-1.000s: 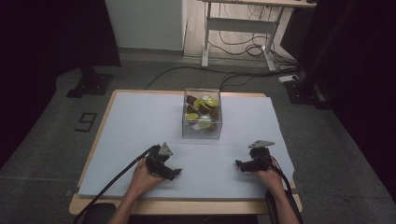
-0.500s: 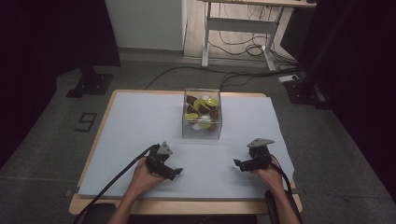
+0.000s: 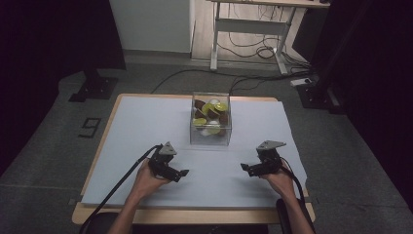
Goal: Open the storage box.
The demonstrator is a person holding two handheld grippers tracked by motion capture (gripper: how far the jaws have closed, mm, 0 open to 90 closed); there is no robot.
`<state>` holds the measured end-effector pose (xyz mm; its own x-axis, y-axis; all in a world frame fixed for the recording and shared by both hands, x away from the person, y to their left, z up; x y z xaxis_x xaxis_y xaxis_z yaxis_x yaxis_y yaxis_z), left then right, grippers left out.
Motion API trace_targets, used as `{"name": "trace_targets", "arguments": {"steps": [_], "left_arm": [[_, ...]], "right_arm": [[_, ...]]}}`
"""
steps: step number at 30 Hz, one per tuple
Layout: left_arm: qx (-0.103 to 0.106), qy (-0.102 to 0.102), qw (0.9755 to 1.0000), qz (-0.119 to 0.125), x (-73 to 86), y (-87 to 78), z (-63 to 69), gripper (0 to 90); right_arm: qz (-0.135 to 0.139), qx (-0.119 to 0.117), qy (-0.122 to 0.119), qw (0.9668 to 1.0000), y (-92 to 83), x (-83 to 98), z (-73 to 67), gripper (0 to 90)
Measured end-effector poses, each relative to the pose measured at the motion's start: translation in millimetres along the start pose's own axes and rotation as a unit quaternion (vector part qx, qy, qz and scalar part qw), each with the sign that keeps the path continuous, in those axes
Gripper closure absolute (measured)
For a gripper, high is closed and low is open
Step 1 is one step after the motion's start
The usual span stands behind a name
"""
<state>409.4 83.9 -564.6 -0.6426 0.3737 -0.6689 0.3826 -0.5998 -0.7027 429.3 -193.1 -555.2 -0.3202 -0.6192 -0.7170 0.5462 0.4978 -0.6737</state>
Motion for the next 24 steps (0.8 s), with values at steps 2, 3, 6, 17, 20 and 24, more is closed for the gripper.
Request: {"name": "trace_targets", "arguments": {"steps": [2,3,6,17,20,24], "left_arm": [[0.002,0.001,1.0000,0.000,-3.9,-0.4,0.9,3.9],[0.006,0.000,1.0000,0.001,-6.0,-0.1,1.7,3.9],[0.016,-0.005,0.9999,0.003,-12.1,0.3,4.0,4.7],[0.020,0.002,0.9998,0.000,-34.1,4.1,7.6,6.9],[0.024,0.002,0.9997,0.001,-39.4,5.3,8.4,7.8],[0.025,0.006,0.9997,0.003,-48.0,6.6,9.7,9.2]], "right_arm": [[0.002,-0.004,-0.001,1.0000,-0.7,-4.0,-1.4,5.6],[0.005,-0.005,-0.002,1.0000,-1.0,-6.3,-1.9,5.6],[0.009,-0.009,-0.003,0.9999,-1.6,-12.7,-3.8,5.5],[0.006,-0.019,-0.016,0.9997,4.1,-31.5,-10.8,5.3],[0.007,-0.028,-0.017,0.9994,6.2,-36.6,-14.2,5.2],[0.011,-0.038,-0.022,0.9990,9.6,-44.6,-17.7,2.2]]}}
Point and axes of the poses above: each handheld gripper's, and its own axes: y roughly forward along the jaws, x roughly out of its underside, z roughly to its right, the point moved 10 cm from there along y, roughly forward along the jaws, and after that the axes turned 15 degrees about -y, right-handed, at the moved point
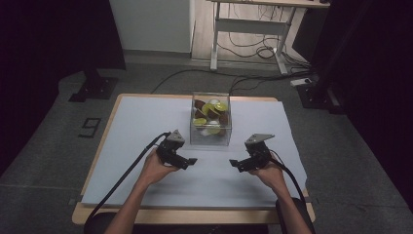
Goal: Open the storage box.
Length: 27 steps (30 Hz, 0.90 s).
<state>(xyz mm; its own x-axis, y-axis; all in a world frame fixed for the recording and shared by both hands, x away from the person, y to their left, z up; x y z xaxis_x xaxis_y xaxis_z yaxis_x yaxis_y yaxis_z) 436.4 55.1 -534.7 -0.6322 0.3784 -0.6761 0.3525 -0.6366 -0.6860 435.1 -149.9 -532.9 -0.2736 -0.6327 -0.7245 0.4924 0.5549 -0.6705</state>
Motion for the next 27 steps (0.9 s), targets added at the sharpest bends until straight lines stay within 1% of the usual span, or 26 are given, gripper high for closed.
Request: {"name": "trace_targets", "arguments": {"steps": [2,5,8,10,12,13,14,15,16,18,20,22,24,27], "left_arm": [[0.005,-0.003,1.0000,0.004,-4.2,0.3,1.0,10.4],[0.004,-0.002,1.0000,0.009,-10.9,1.1,0.8,12.2],[0.009,-0.004,0.9998,0.015,-17.6,2.2,1.6,14.1],[0.007,-0.003,0.9998,0.016,-21.6,3.6,1.4,14.4],[0.006,-0.001,0.9999,0.015,-23.2,4.6,1.6,15.2],[0.005,0.001,0.9998,0.018,-26.7,6.3,2.0,16.1],[0.005,0.001,0.9998,0.018,-26.7,6.3,2.0,17.1],[0.010,-0.002,0.9997,0.022,-28.9,7.1,2.2,18.1],[0.010,-0.006,0.9997,0.023,-31.2,9.2,1.2,18.6],[0.009,-0.006,0.9997,0.023,-32.0,10.2,0.9,20.1],[0.004,-0.003,0.9998,0.021,-34.8,14.1,0.2,21.3],[0.002,-0.001,0.9997,0.023,-37.4,16.7,0.7,22.6],[0.004,-0.006,0.9996,0.027,-40.3,18.5,0.7,24.6],[-0.005,-0.004,0.9997,0.024,-42.6,22.2,-0.9,26.0]], "right_arm": [[0.002,-0.003,-0.005,1.0000,2.1,-4.4,-1.8,1.9],[0.008,-0.006,-0.008,0.9999,5.0,-11.6,-3.7,2.1],[0.010,-0.007,-0.015,0.9998,7.0,-18.3,-4.3,5.3],[0.018,-0.010,-0.011,0.9997,7.8,-23.7,-4.5,8.2],[0.020,-0.010,-0.008,0.9997,8.1,-25.7,-4.0,9.8],[0.026,-0.009,-0.004,0.9996,9.7,-30.1,-2.3,13.5],[0.026,-0.009,-0.004,0.9996,9.7,-30.1,-2.3,13.5],[0.027,-0.008,0.002,0.9996,11.4,-33.0,-0.8,13.9],[0.027,-0.007,0.002,0.9996,12.6,-34.0,0.0,14.4],[0.027,-0.005,0.002,0.9996,15.0,-35.8,1.2,16.5],[0.026,-0.004,0.007,0.9996,17.8,-37.6,2.0,18.2],[0.027,-0.004,0.005,0.9996,20.6,-39.8,2.1,20.7],[0.026,-0.001,0.002,0.9997,23.3,-42.1,2.3,23.4],[0.029,0.003,0.000,0.9996,27.1,-46.2,3.5,28.0]]}}
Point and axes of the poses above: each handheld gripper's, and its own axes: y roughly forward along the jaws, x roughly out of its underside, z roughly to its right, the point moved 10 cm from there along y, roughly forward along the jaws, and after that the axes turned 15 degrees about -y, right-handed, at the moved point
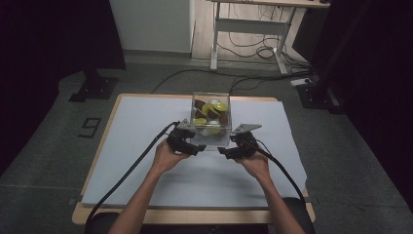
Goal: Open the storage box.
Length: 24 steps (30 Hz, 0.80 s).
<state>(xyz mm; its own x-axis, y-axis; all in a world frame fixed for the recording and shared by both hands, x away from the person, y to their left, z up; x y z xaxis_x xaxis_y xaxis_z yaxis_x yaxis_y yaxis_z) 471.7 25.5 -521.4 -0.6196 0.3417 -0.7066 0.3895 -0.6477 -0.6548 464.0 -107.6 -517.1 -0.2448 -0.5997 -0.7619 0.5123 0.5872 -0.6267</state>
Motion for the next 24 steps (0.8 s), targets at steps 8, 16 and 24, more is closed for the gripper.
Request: {"name": "trace_targets", "arguments": {"steps": [8,16,24], "left_arm": [[-0.010,-0.005,0.9999,0.010,-7.1,6.0,-2.6,32.4],[-0.025,-0.004,0.9995,0.018,-11.2,10.7,-7.9,40.5],[-0.041,-0.004,0.9989,0.023,-16.2,18.6,-8.7,51.5]], "right_arm": [[-0.005,0.009,-0.009,0.9999,13.3,-5.3,3.7,37.3],[-0.001,0.026,-0.010,0.9996,22.5,-10.3,8.9,50.8],[0.004,0.049,-0.008,0.9988,29.1,-15.4,14.1,61.3]]}}
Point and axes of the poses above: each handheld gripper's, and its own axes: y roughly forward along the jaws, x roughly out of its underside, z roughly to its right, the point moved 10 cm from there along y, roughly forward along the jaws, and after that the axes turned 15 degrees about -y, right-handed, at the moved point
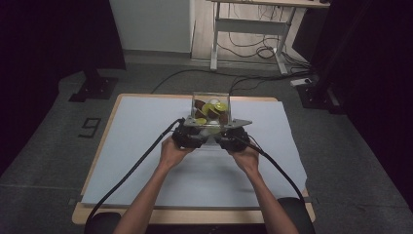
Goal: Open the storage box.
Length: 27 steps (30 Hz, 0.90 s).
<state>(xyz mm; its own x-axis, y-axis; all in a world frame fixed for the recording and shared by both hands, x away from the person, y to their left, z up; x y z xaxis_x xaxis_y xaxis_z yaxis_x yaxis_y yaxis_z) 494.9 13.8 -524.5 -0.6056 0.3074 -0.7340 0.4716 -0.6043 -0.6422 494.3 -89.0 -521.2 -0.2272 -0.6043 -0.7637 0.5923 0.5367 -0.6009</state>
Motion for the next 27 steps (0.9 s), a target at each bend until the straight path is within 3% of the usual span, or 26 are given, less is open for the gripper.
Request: {"name": "trace_targets", "arguments": {"steps": [7,14,27], "left_arm": [[-0.011,-0.016,0.9997,0.015,-4.2,6.1,-2.5,58.6],[-0.014,-0.027,0.9992,0.023,-6.1,9.7,-7.0,64.9],[-0.003,-0.032,0.9985,0.044,-8.5,15.0,-3.1,68.1]], "right_arm": [[-0.005,0.018,0.022,0.9996,3.7,1.2,7.0,70.1],[-0.011,0.021,0.020,0.9995,9.7,-1.2,8.8,75.5],[-0.002,0.016,0.034,0.9993,14.1,-5.3,10.5,75.7]]}}
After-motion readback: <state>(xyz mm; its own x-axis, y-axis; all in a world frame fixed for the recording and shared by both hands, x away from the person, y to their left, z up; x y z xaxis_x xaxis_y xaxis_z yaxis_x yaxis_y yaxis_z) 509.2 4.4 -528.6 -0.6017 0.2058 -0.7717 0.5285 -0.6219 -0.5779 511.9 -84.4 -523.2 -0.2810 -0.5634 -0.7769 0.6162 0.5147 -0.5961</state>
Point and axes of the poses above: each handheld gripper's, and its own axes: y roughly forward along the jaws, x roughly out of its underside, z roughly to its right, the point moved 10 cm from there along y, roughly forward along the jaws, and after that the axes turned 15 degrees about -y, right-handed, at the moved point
